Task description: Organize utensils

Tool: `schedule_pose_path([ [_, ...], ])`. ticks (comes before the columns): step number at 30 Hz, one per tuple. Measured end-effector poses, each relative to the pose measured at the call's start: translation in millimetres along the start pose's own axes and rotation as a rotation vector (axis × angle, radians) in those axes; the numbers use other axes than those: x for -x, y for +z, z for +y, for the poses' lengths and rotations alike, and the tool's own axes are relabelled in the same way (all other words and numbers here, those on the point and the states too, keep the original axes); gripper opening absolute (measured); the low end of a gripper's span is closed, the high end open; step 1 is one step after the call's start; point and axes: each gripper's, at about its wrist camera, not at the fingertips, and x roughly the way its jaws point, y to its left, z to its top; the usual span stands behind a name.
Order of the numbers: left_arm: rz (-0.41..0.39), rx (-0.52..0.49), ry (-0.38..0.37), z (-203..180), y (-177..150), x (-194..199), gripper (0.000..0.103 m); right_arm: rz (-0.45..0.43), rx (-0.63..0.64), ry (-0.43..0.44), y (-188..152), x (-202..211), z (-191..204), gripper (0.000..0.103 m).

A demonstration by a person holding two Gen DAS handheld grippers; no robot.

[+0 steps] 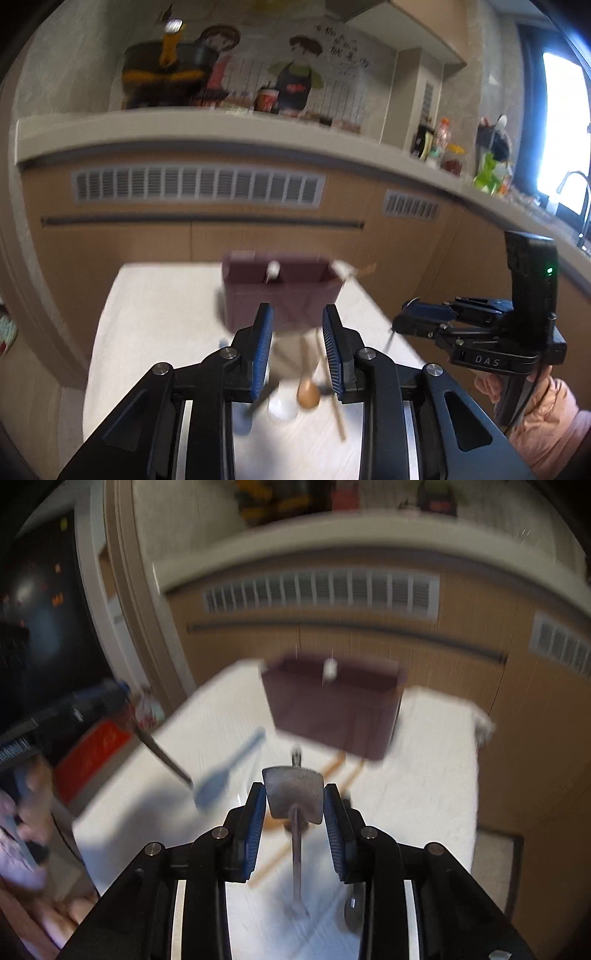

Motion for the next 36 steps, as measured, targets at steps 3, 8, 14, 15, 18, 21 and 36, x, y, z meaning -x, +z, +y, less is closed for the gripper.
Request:
schedule_pose_path([
  [3,-0.093,0.001,-0.045,-4,51,-2,0.027,-0.141,0.001,-0.034,58,24,6,0.004],
  [8,-0.141,-0.033,-0.042,0,93,-22,0.024,-0.252,0.019,-0.087,128,34,4,0.005],
  [14,0.022,-0.080,-0.011,17,47,-71,0.024,-0.142,0.023,-0.097,110,7,-11,0.005],
  [15,0.058,-0.083,-0.019,19,37,-80,0.025,-0.113,0.016,-0.093,103,-1,-14,0.005],
  [18,0.184,-0.090,-0.008,26,4,-112,0.025,-0.023,0.025,-0.106,75,-23,-20,0.005],
  [21,0.278,-0.069,0.001,35,-22,-132,0.025,0.070,0.023,-0.106,49,-43,-24,0.005],
  [36,0.370,0.017,0.133,60,-89,-90,0.035,0.393,-0.322,-0.100,-37,-127,-37,0.046],
])
